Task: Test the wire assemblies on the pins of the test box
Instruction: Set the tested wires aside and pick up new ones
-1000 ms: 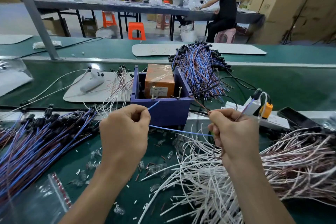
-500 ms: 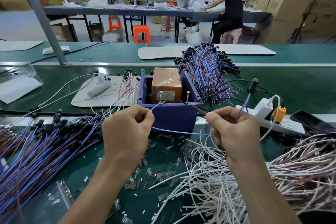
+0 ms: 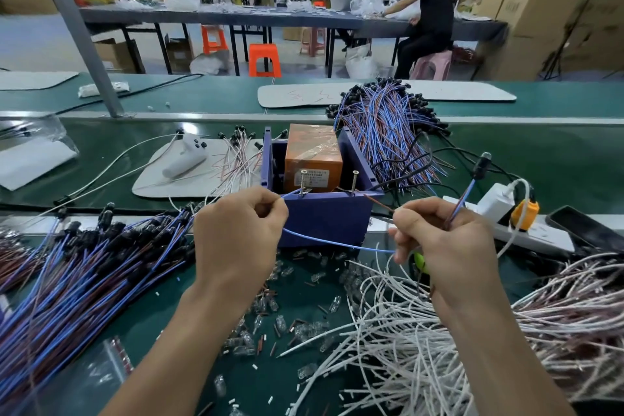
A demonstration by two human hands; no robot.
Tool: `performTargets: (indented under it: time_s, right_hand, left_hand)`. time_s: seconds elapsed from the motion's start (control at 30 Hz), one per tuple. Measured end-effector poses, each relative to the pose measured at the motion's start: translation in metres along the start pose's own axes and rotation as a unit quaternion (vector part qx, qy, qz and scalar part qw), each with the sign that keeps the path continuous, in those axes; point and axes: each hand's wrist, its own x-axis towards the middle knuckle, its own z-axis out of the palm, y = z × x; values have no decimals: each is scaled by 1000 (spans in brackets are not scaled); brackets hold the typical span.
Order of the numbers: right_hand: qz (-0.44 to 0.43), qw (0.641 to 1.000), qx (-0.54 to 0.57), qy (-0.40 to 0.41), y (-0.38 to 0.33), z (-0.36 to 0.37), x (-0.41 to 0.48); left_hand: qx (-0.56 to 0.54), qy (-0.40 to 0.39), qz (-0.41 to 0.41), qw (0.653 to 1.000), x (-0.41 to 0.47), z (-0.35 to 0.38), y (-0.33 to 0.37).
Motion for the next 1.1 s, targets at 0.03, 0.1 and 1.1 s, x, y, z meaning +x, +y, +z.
performTargets:
  time_s: [0.03,0.1,1.1]
  right_hand:
    - [0,1000,-4,0,0,0,0]
    - [0,1000,-15,6,1,1,1]
    - [-19,987,-153,55,6,16,15]
  left_hand:
    - [1,-1,-2,1000,0,0,0]
    - [2,-1,-3,1000,0,1,0]
    - [4,30,-13,999,5,4,-7]
